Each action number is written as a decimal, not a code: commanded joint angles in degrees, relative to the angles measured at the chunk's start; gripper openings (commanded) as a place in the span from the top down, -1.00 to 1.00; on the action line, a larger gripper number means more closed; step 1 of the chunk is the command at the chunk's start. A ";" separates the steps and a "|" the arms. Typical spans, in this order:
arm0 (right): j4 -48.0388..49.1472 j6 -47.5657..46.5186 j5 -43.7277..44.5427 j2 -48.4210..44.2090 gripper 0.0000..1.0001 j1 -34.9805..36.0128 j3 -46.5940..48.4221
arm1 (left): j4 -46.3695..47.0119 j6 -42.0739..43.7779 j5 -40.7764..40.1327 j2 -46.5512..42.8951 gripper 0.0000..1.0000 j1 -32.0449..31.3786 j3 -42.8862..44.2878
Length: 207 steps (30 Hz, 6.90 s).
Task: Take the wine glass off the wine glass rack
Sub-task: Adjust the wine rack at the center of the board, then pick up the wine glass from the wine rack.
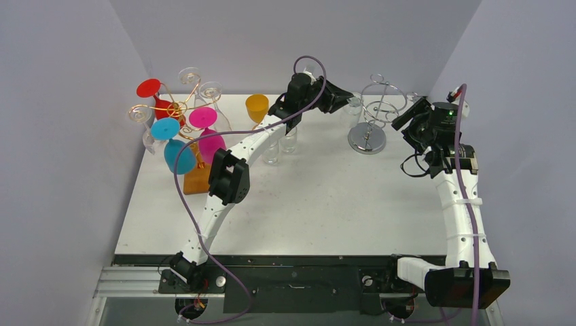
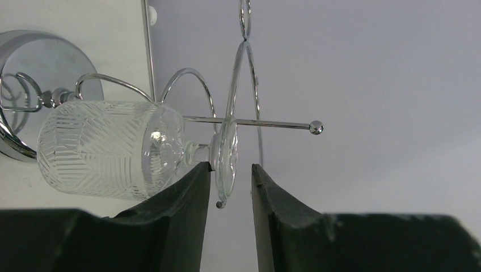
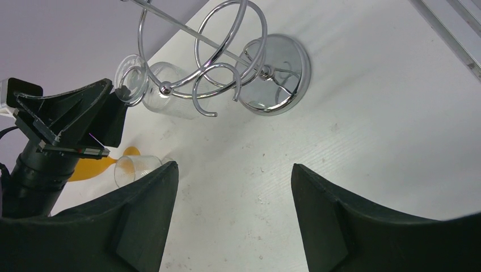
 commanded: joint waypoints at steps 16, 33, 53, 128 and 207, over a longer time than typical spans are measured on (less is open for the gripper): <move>2.49 -1.05 -0.64 -1.48 -0.36 -0.84 -0.95 | 3.99 0.73 1.34 -0.19 0.32 -0.51 0.52; 2.72 -1.16 -1.05 -1.27 -0.35 -1.13 -1.20 | 3.84 1.17 1.45 1.12 0.30 -0.68 -0.20; 2.91 -1.04 -1.30 -1.43 -0.34 -1.39 -1.66 | 7.08 0.30 1.14 -1.49 0.49 0.01 -3.93; 3.10 -0.89 -1.03 -1.67 -0.31 -1.58 -2.07 | 19.69 -8.43 6.66 -8.55 1.00 2.55 -7.82; 11.08 2.23 -6.71 14.62 -0.14 -2.70 3.19 | 24.68 -7.06 6.06 -18.34 1.00 2.77 -28.03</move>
